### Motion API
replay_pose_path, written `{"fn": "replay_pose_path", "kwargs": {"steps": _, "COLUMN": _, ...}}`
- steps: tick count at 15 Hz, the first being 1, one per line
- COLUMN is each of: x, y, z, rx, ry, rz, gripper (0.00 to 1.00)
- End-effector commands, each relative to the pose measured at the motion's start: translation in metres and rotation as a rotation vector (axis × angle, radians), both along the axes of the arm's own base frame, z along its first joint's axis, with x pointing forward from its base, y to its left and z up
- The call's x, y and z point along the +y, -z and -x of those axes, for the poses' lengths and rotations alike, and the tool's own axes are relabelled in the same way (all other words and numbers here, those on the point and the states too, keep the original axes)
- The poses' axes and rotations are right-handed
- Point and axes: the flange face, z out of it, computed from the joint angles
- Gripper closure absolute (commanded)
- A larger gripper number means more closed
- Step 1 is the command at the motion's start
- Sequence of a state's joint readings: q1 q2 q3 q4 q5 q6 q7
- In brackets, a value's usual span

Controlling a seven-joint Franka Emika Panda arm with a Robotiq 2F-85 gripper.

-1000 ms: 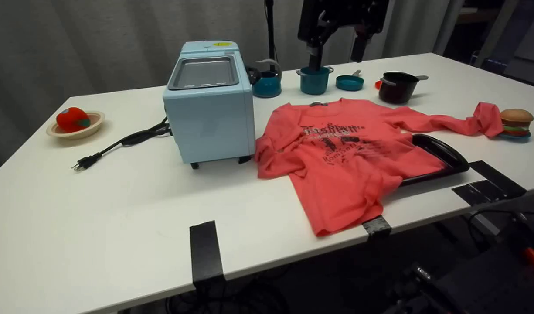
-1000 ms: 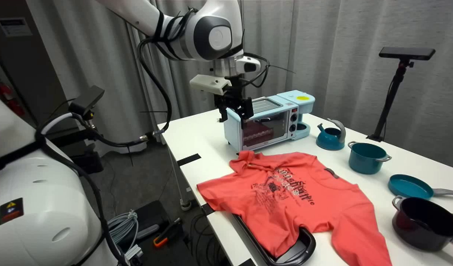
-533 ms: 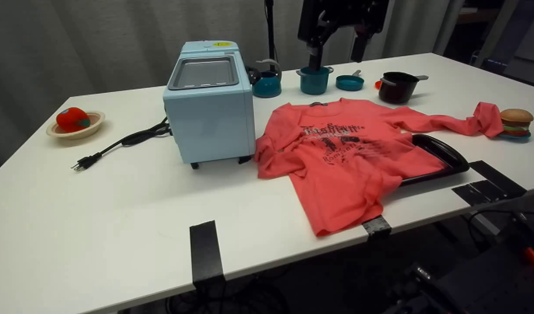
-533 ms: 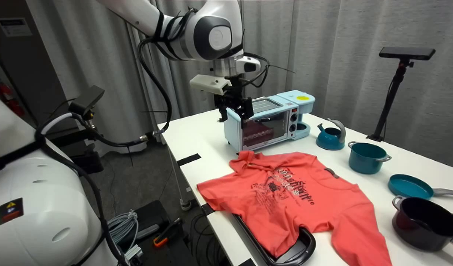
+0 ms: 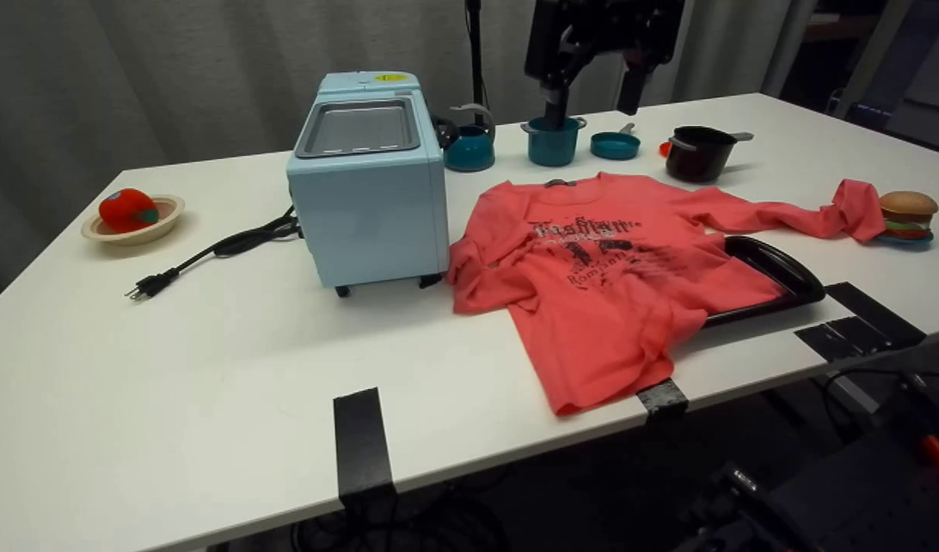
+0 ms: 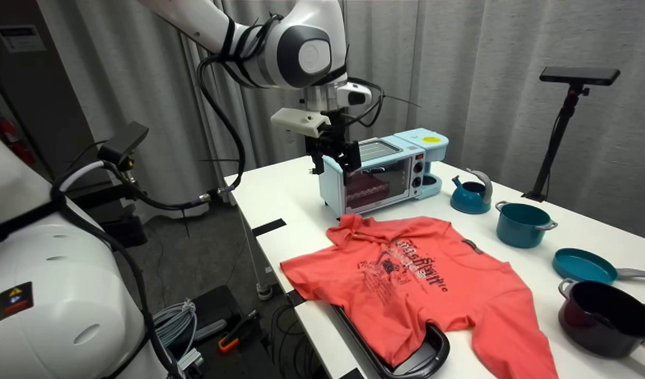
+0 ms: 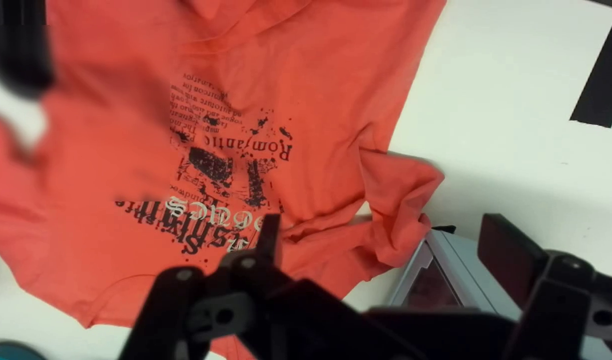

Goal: Fold the sleeves of the orange shirt

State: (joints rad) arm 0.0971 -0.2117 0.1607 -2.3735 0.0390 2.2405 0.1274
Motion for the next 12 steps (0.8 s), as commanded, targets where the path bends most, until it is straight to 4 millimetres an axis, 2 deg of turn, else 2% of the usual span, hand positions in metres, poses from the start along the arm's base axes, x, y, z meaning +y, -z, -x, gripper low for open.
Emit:
{"fn": "replay_pose_path", "kwargs": {"steps": 1, "x": 0.0, "y": 0.016, "z": -0.013, "rx": 0.008, "ry": -0.028, "rz": -0.021, "gripper": 0.0}}
{"fn": "replay_pose_path", "kwargs": {"steps": 12, "x": 0.026, "y": 0.097, "z": -0.026, "rx": 0.06, "ry": -0.168, "rz": -0.082, "gripper": 0.0}}
